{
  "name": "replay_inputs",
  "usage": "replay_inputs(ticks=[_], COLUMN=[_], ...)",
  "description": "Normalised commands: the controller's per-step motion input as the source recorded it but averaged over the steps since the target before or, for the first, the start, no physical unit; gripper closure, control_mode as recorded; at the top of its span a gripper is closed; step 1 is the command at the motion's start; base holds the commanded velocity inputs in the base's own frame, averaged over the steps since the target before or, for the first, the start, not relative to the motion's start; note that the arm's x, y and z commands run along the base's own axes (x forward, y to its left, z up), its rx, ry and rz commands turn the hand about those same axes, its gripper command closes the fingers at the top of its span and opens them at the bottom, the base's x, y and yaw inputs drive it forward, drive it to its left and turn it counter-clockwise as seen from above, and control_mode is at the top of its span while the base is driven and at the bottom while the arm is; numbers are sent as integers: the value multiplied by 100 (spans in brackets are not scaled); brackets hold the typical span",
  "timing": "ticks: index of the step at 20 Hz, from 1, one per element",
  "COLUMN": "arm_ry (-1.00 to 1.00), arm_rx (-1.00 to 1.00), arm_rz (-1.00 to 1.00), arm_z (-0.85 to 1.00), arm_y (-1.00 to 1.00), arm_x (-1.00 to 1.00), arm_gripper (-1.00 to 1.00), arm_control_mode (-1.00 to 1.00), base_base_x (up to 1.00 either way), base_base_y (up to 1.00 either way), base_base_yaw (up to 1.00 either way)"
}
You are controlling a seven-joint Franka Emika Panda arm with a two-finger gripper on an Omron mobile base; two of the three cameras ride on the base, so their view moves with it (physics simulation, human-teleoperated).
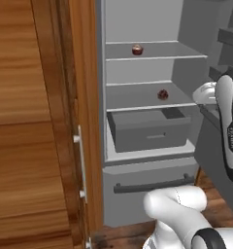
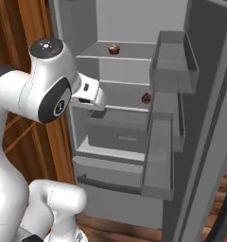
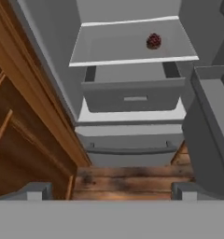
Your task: Take the cupcake and cake from the fridge and place them on the empty tray on the dining counter.
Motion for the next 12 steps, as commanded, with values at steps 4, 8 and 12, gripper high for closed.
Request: replay_inputs(ticks=[4,8,12], arm_ry=[0,0,0], arm_rx=[0,0,0], arm_rz=[0,0,0], arm_z=[0,0,0], arm_y=[0,0,0], arm_x=[0,0,0], arm_gripper=[-100,-100,-100], arm_control_mode=[100,100,100], base_base_x=[96,58,73], base_base_y=[-34,-43,-28], base_base_yaw=[0,-4,-6])
